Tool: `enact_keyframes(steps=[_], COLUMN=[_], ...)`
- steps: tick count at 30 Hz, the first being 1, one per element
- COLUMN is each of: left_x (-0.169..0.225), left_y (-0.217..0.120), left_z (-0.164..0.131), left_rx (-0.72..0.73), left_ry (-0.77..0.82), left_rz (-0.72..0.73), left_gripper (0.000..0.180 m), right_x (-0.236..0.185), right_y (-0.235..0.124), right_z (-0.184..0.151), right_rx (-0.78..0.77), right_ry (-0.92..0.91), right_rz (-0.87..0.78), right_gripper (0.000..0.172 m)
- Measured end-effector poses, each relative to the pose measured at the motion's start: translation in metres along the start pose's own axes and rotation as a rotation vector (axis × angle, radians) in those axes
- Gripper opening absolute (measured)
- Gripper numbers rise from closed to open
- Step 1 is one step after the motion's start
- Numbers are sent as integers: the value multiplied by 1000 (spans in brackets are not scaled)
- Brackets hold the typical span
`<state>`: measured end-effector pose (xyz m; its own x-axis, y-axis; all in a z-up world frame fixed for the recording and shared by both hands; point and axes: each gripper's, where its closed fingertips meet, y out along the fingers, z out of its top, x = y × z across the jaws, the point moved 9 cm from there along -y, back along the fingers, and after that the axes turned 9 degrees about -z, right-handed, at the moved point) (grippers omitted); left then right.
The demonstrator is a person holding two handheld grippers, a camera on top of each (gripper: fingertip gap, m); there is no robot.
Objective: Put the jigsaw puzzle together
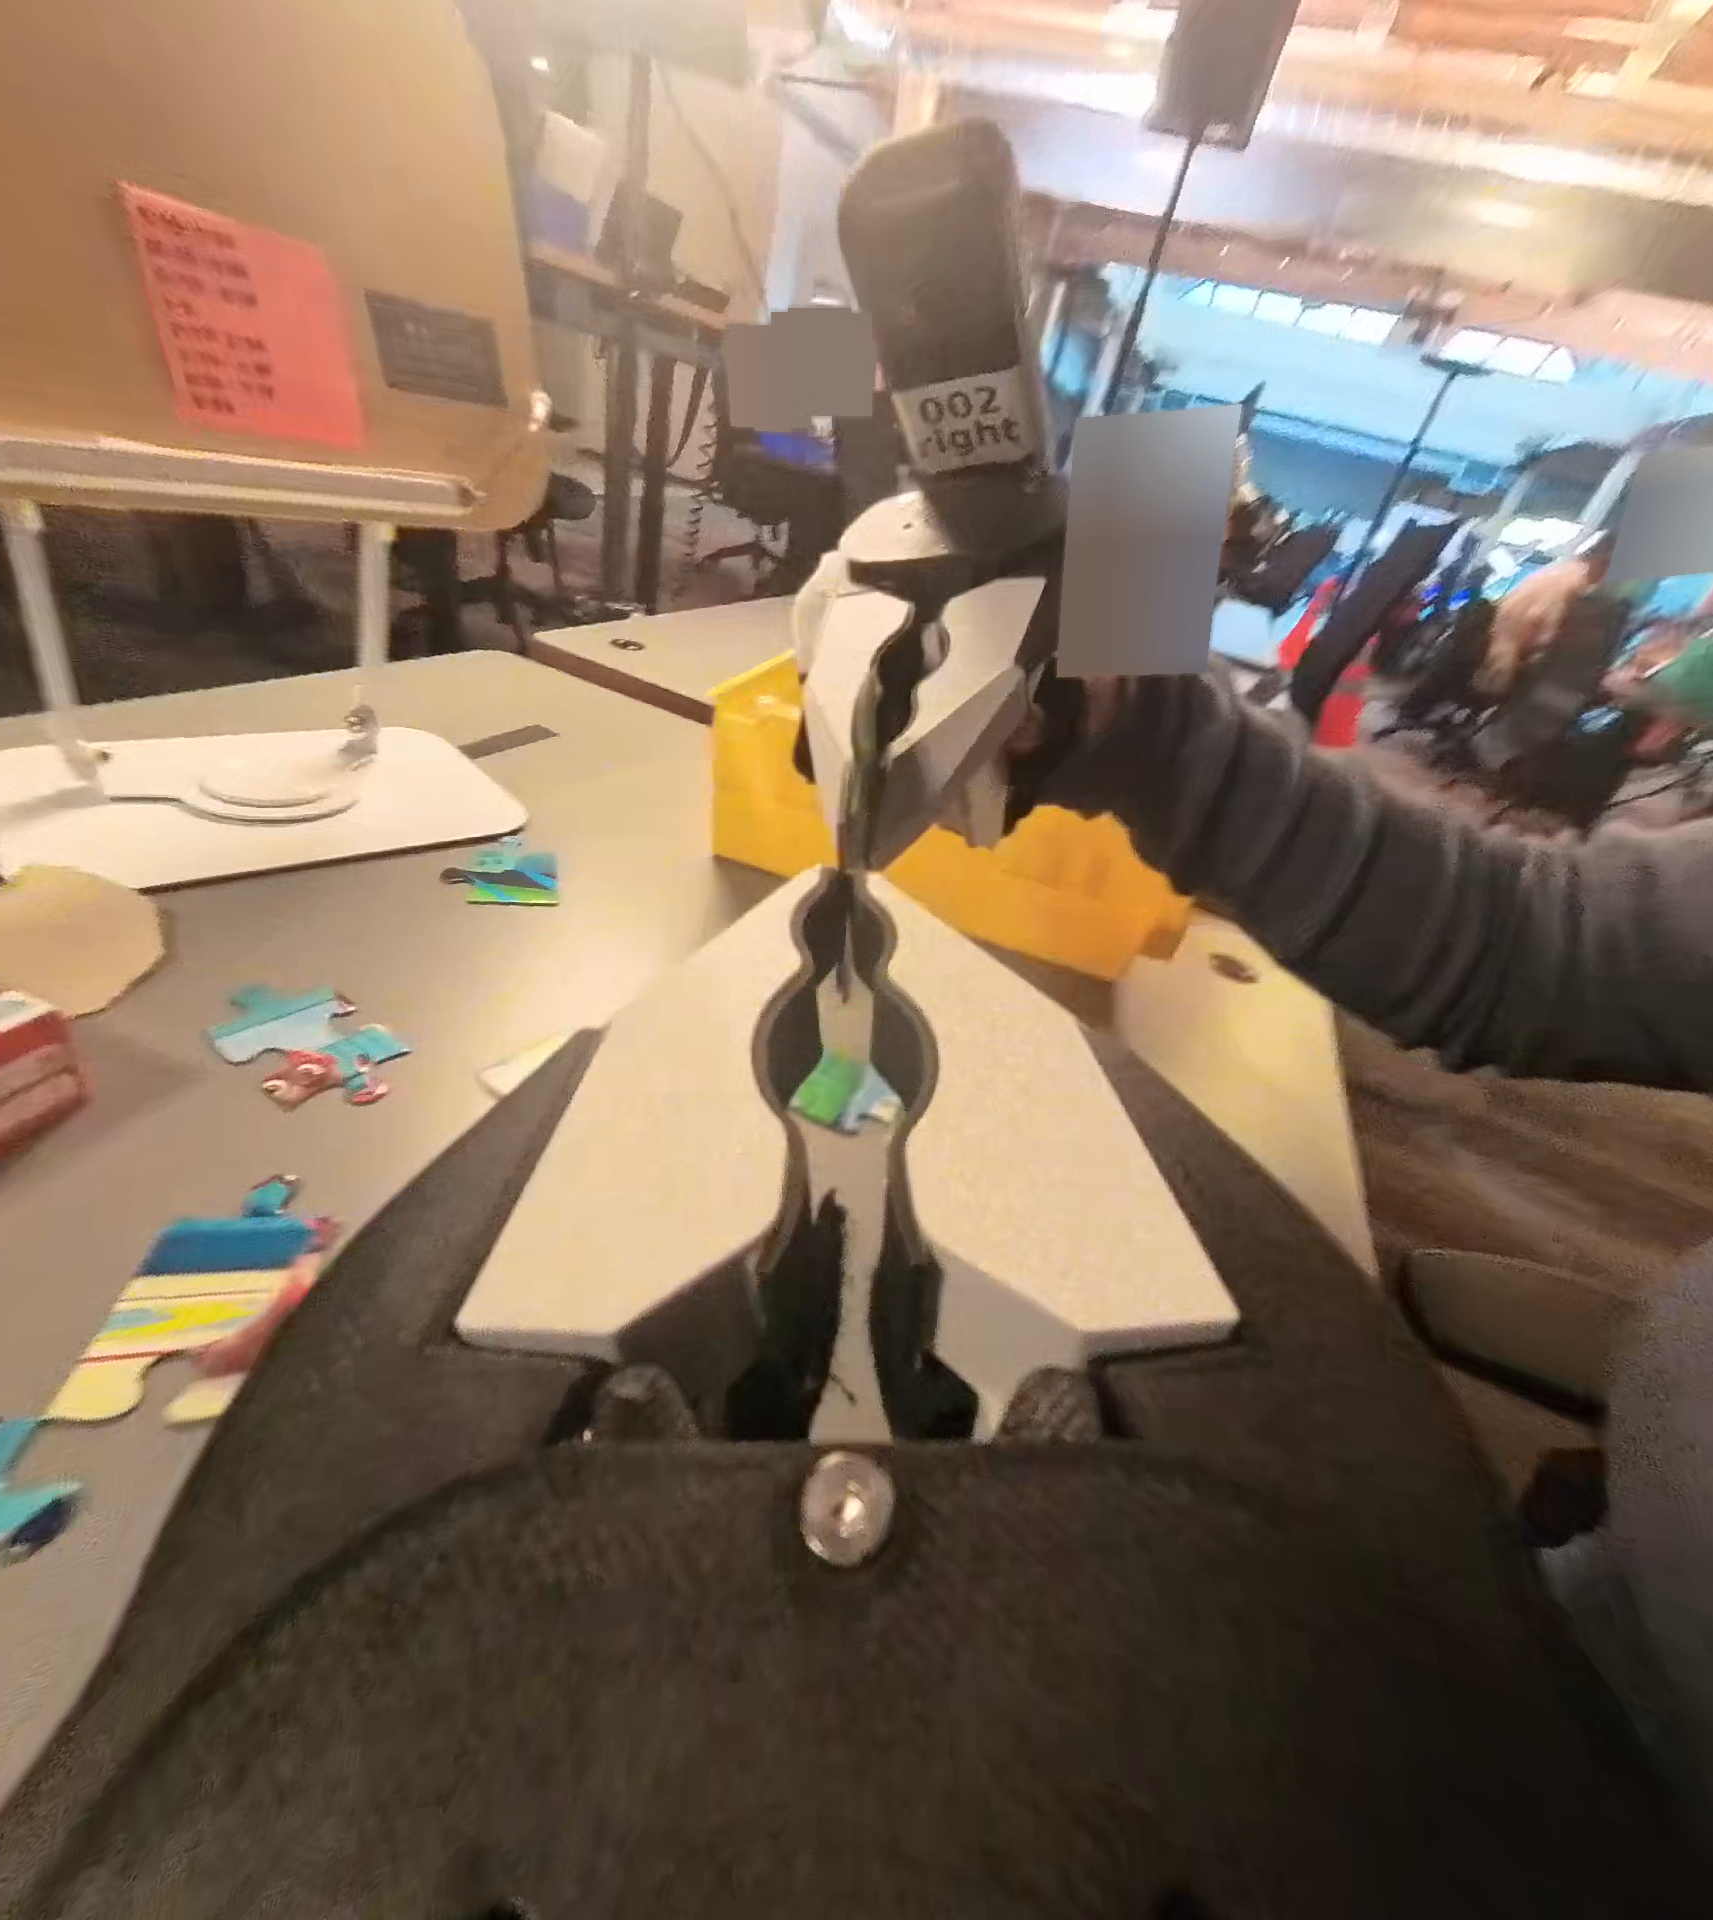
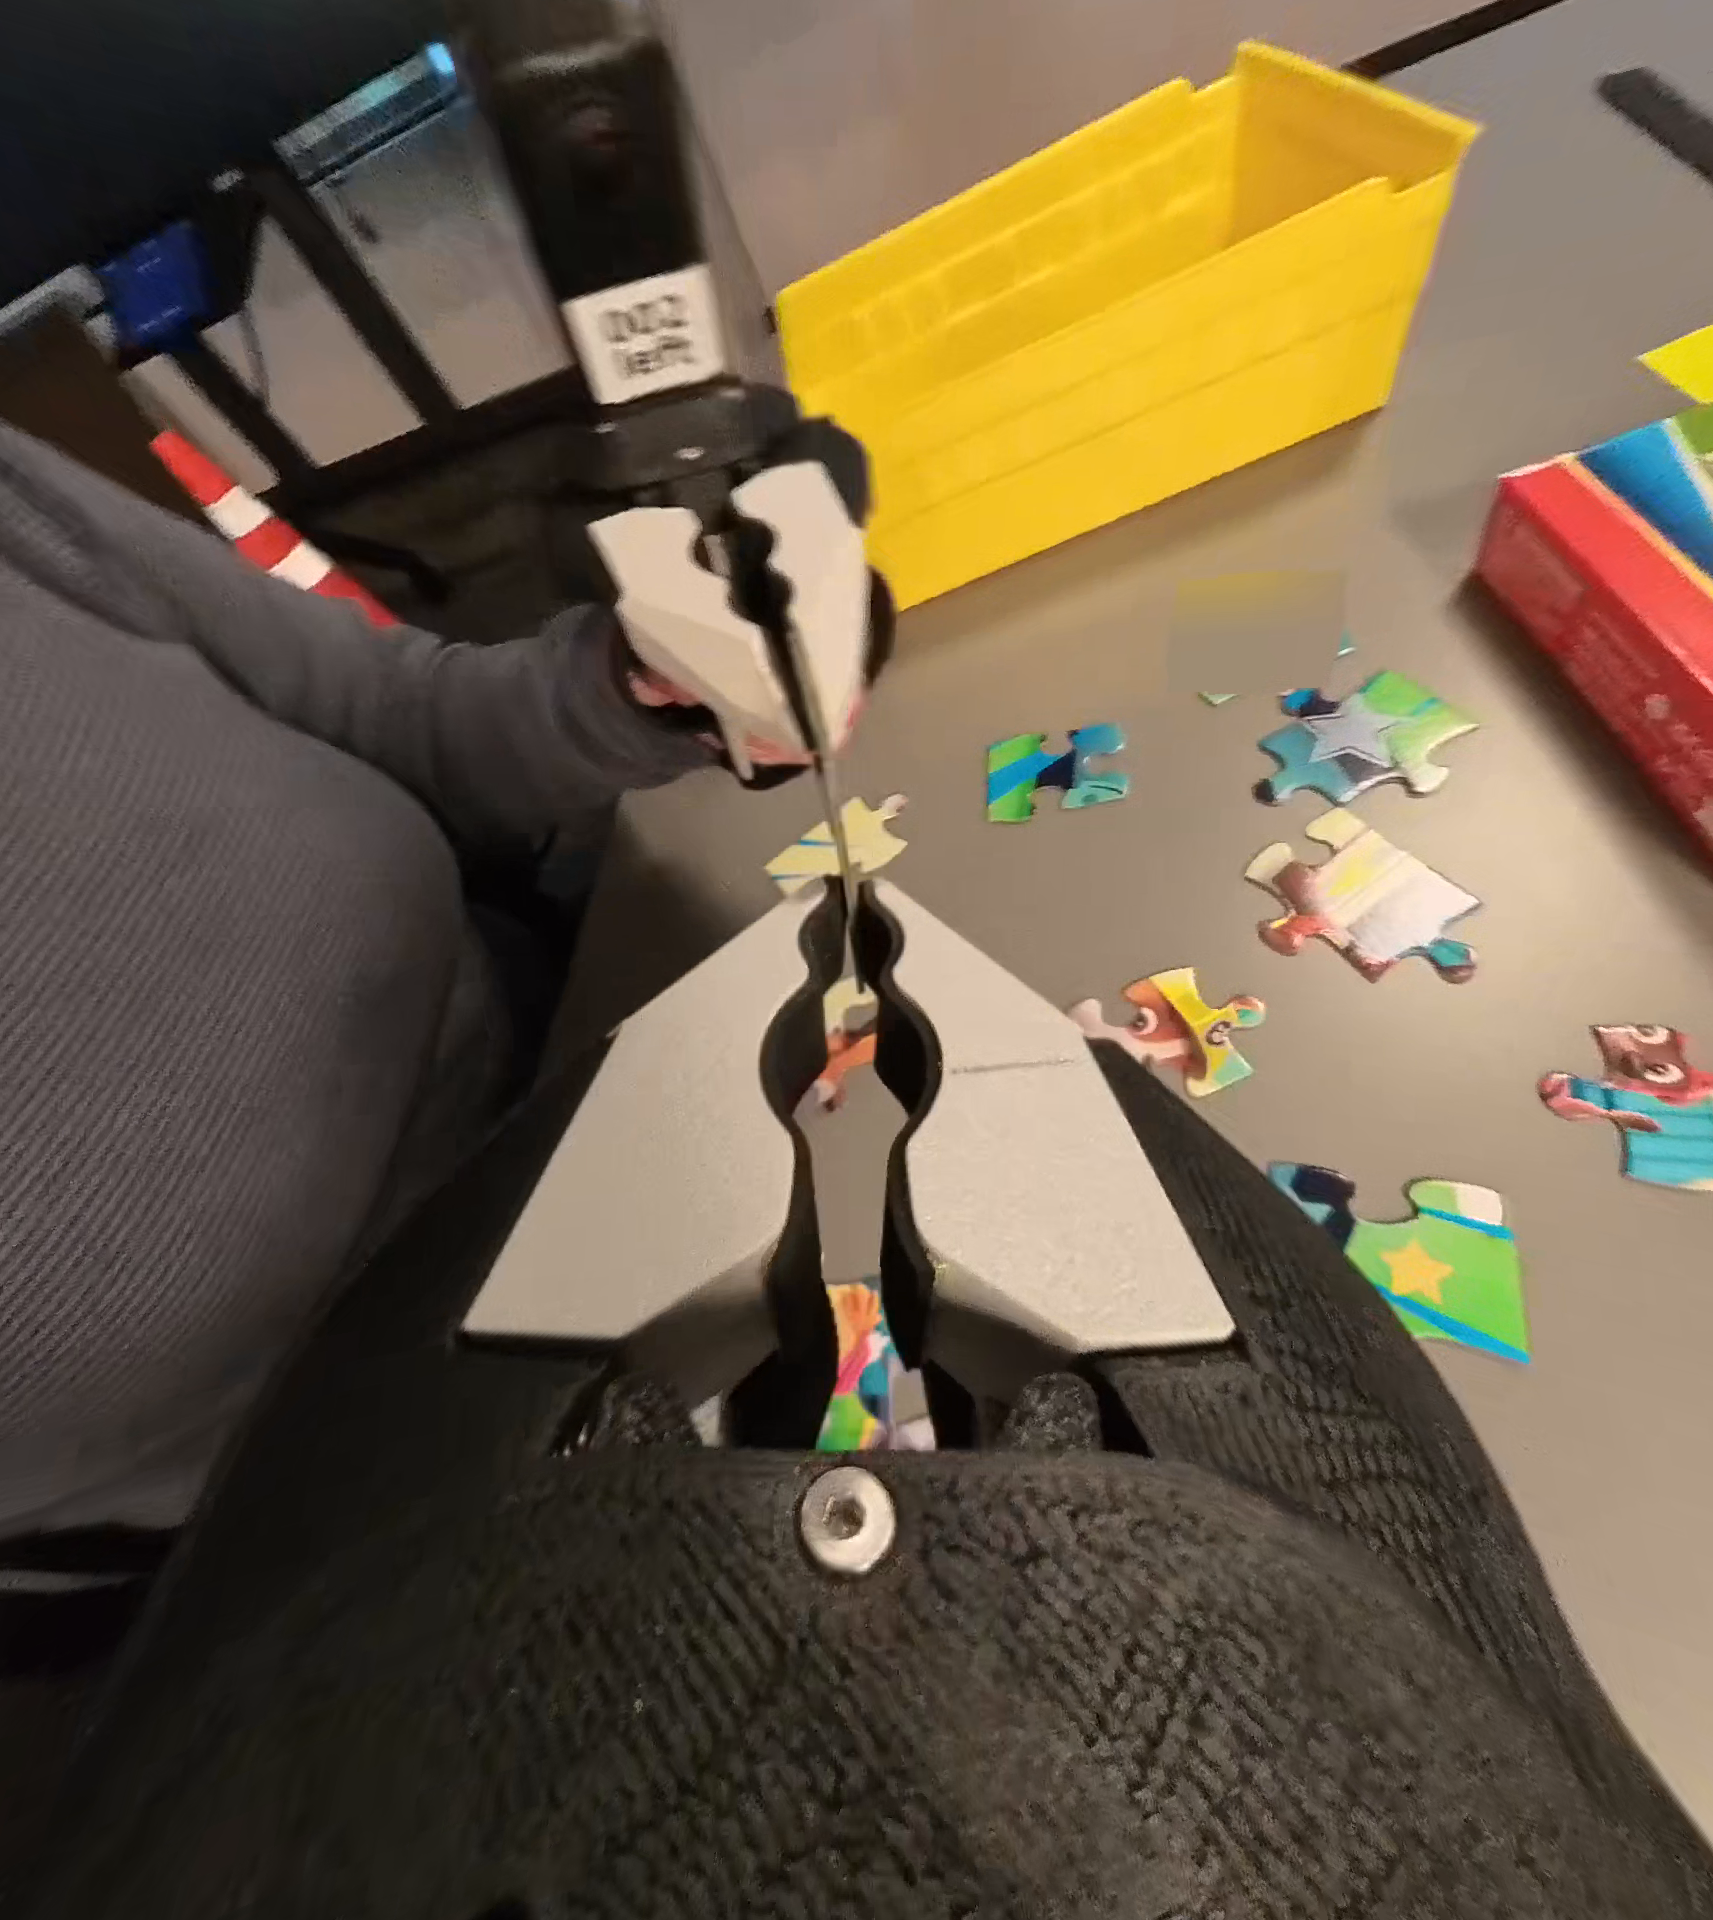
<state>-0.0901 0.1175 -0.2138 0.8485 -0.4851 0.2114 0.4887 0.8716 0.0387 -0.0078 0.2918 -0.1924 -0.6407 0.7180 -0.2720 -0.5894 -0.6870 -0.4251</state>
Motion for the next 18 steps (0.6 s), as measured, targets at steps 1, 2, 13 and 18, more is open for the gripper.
enact_keyframes(steps=[1, 2, 13, 18], left_x=[-3, -7, -92, -118], left_y=[2, 4, 113, 128], left_z=[-2, -3, -74, -82], left_rx=[26, 37, -757, -796], left_ry=[-50, -97, -126, -78], left_rz=[-39, -44, 7, 128], left_gripper=[0, 3, 0, 0], right_x=[0, 2, 63, 73], right_y=[-3, -6, -29, -30], right_z=[0, 1, -25, -38], right_rx=[-12, -41, -694, -764], right_ry=[-12, -27, 102, 146], right_rz=[27, 24, -127, -104], right_gripper=[0, 0, 0, 0])
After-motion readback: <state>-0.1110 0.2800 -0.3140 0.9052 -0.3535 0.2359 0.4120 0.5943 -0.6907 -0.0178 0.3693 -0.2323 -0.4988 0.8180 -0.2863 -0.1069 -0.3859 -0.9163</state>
